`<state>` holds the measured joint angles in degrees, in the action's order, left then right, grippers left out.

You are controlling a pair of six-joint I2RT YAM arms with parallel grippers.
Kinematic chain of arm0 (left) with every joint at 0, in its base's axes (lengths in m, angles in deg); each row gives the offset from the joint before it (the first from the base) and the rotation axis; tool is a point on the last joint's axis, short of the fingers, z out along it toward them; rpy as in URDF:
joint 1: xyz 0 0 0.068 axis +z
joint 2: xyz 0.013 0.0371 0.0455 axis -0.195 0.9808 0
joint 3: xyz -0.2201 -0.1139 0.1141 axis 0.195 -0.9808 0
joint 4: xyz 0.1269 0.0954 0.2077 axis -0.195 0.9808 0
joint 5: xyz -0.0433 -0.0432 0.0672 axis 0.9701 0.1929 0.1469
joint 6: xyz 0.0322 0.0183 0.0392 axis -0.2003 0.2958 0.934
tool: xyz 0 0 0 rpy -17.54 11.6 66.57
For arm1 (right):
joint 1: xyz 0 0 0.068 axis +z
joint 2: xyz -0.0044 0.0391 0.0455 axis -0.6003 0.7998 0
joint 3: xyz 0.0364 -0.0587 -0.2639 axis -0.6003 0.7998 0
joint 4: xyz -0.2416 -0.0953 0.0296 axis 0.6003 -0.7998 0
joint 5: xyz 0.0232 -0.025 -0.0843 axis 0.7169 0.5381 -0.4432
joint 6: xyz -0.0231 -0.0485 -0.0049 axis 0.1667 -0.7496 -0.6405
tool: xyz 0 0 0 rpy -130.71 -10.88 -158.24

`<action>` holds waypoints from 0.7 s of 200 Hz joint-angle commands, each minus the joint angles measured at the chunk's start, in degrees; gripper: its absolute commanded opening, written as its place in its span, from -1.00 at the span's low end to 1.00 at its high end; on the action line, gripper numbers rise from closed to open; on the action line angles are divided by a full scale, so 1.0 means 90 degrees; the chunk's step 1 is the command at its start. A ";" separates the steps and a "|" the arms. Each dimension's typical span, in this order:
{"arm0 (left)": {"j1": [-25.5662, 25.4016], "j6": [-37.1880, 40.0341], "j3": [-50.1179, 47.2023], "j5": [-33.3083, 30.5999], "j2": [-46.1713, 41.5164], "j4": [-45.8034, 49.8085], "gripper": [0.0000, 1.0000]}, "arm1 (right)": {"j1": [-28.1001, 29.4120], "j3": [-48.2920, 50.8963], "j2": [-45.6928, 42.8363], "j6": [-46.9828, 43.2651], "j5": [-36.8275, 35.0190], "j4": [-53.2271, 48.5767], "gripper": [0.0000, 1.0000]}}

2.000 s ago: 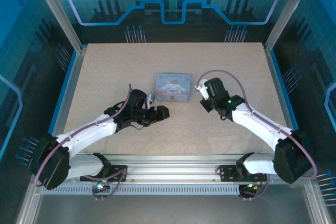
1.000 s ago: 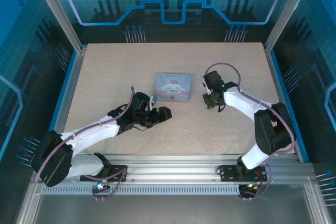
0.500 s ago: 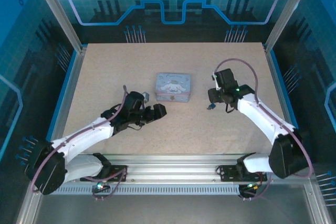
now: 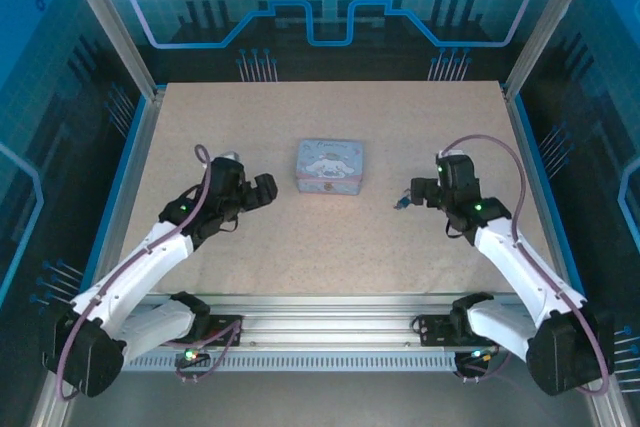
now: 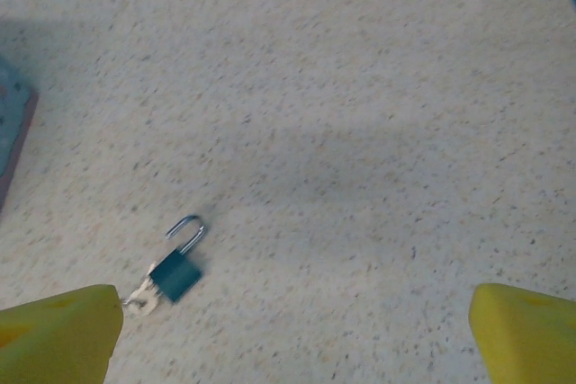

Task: Unlock a padlock with a key

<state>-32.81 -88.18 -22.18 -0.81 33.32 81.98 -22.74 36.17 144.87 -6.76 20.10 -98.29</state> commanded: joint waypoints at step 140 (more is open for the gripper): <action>0.2045 0.3109 -0.2840 0.0243 0.2719 -0.8706 0.98 | -0.0866 0.1552 0.2869 -0.1469 0.1002 0.6817 1.00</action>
<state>-15.98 -64.42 -44.17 -4.33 53.84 24.38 -29.43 52.04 166.96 -16.68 22.20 -42.86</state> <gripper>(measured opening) 0.990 0.997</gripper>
